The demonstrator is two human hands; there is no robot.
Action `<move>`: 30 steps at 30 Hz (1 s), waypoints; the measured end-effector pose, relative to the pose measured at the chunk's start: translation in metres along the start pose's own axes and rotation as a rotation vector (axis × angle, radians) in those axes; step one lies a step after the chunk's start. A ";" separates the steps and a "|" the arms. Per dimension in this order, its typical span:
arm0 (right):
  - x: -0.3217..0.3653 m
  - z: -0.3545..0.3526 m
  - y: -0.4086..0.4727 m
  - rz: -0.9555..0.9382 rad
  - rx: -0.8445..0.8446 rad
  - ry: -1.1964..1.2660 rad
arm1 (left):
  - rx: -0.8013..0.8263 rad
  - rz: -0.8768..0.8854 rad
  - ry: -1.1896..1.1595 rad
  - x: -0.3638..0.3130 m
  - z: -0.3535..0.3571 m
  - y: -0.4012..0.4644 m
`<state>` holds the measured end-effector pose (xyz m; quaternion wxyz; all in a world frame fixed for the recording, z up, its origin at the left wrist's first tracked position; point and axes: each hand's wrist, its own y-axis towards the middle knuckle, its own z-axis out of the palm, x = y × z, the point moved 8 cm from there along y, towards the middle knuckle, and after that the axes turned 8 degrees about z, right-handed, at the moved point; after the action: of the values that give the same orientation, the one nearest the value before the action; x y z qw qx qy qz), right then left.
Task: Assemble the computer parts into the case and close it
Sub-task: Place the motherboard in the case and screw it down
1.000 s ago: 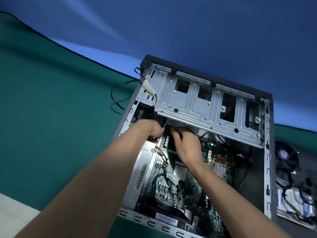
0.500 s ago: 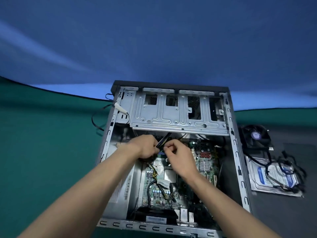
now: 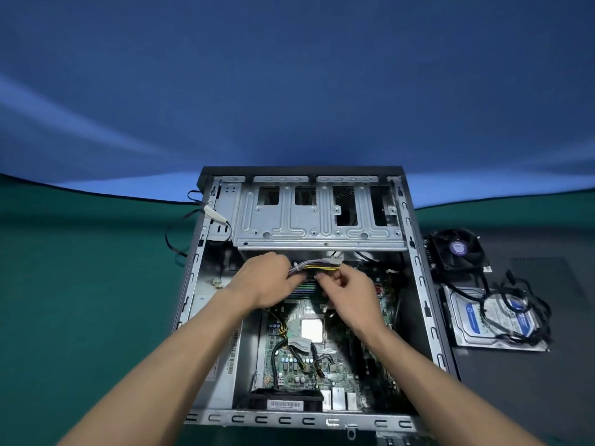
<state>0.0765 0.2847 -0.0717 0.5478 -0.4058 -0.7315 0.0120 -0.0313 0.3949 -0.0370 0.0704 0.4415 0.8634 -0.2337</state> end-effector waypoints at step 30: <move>-0.016 -0.020 0.053 0.160 -0.187 -0.426 | -0.033 -0.179 -0.161 0.025 0.012 0.002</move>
<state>0.1250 0.3020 -0.1006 0.3384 -0.4997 -0.7940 0.0730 -0.0453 0.4086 -0.0563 0.1258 0.3413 0.8946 -0.2595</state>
